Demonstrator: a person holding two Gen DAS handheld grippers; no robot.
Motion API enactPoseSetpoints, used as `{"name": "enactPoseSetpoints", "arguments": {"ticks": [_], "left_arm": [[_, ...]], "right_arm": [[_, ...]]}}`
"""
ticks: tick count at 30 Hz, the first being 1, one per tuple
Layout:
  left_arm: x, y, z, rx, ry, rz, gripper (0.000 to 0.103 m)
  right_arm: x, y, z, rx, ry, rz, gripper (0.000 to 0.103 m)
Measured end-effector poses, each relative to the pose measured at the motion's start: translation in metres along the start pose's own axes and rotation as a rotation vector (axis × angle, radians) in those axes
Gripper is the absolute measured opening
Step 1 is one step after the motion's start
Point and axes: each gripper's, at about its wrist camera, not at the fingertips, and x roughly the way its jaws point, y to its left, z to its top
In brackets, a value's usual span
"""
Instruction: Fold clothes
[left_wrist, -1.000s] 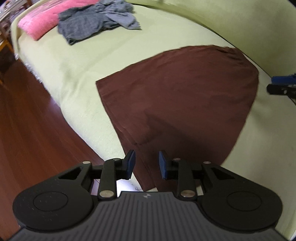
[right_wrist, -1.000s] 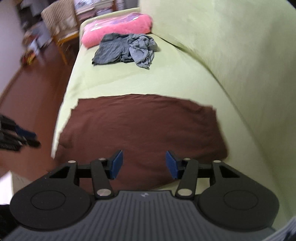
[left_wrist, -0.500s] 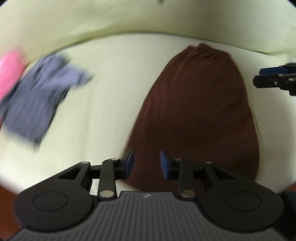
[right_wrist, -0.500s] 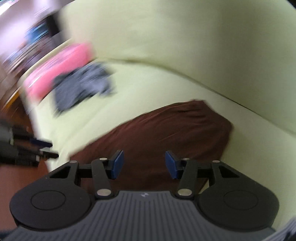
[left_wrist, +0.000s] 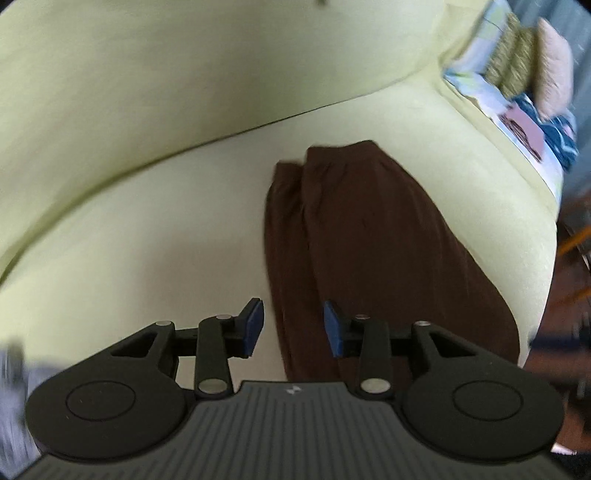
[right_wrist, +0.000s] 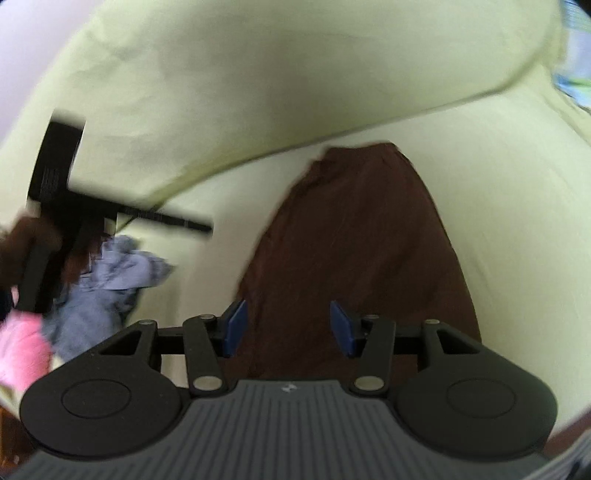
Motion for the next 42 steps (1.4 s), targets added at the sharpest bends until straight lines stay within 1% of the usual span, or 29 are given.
{"name": "enactPoseSetpoints", "arguments": {"ticks": [1,3,5,6,7,9,10,12,13,15,16,20,22,25,29,30,31,32,33,35,36,39,42], "left_arm": [[0.011,0.002,0.016,0.049,0.015,-0.026,0.043],[0.026,0.006,0.037,0.119,0.037,-0.059,0.043],[0.045,0.016,0.057,0.186,0.041,-0.121,0.043],[0.053,0.021,0.063,0.201,0.044,-0.154,0.043],[0.059,0.026,0.068,0.210,0.046,-0.177,0.043],[0.075,0.037,0.077,0.210,0.054,-0.211,0.042],[0.080,0.042,0.080,0.201,0.058,-0.231,0.042],[0.087,0.047,0.082,0.187,0.051,-0.290,0.042],[0.090,0.049,0.082,0.179,0.045,-0.306,0.042],[0.098,0.052,0.083,0.148,0.055,-0.340,0.042],[0.101,0.054,0.083,0.137,0.061,-0.357,0.041],[0.117,0.051,0.086,0.154,0.084,-0.395,0.041],[0.127,0.050,0.091,0.154,0.104,-0.407,0.040],[0.140,0.048,0.096,0.150,0.133,-0.427,0.039],[0.149,0.047,0.098,0.143,0.151,-0.448,0.037],[0.152,0.048,0.099,0.141,0.154,-0.457,0.036],[0.153,0.049,0.101,0.139,0.156,-0.465,0.029],[0.155,0.050,0.102,0.137,0.158,-0.469,0.024],[0.156,0.051,0.103,0.135,0.161,-0.473,0.014],[0.157,0.054,0.105,0.136,0.165,-0.486,0.009],[0.156,0.053,0.106,0.147,0.159,-0.493,0.008],[0.153,0.051,0.107,0.179,0.155,-0.496,0.008],[0.155,0.051,0.109,0.190,0.163,-0.497,0.008]], "right_arm": [[-0.001,0.006,-0.007,0.033,-0.013,-0.024,0.046],[0.004,0.026,-0.022,0.099,-0.045,-0.099,0.046],[0.010,0.048,-0.038,0.163,-0.076,-0.181,0.046],[0.015,0.059,-0.047,0.188,-0.094,-0.222,0.046],[0.020,0.071,-0.056,0.208,-0.115,-0.263,0.046],[0.041,0.111,-0.082,0.213,-0.147,-0.411,0.046],[0.048,0.125,-0.091,0.209,-0.148,-0.463,0.046],[0.066,0.154,-0.103,0.181,-0.103,-0.553,0.043],[0.075,0.170,-0.108,0.156,-0.080,-0.595,0.042],[0.093,0.206,-0.116,0.093,-0.067,-0.644,0.042],[0.098,0.215,-0.119,0.089,-0.067,-0.653,0.042],[0.114,0.237,-0.124,0.147,-0.074,-0.659,0.042],[0.113,0.242,-0.122,0.163,-0.084,-0.668,0.042],[0.118,0.247,-0.118,0.170,-0.082,-0.708,0.041],[0.126,0.235,-0.112,0.123,-0.045,-0.805,0.036],[0.126,0.231,-0.111,0.119,-0.039,-0.833,0.036],[0.126,0.229,-0.111,0.117,-0.034,-0.848,0.035],[0.128,0.227,-0.111,0.115,-0.025,-0.864,0.031],[0.132,0.222,-0.112,0.107,-0.002,-0.890,0.027],[0.137,0.215,-0.111,0.101,0.031,-0.918,0.004],[0.141,0.210,-0.111,0.101,0.057,-0.947,0.004],[0.149,0.203,-0.109,0.088,0.095,-1.007,0.004],[0.159,0.200,-0.111,0.057,0.135,-1.037,0.004]]}}
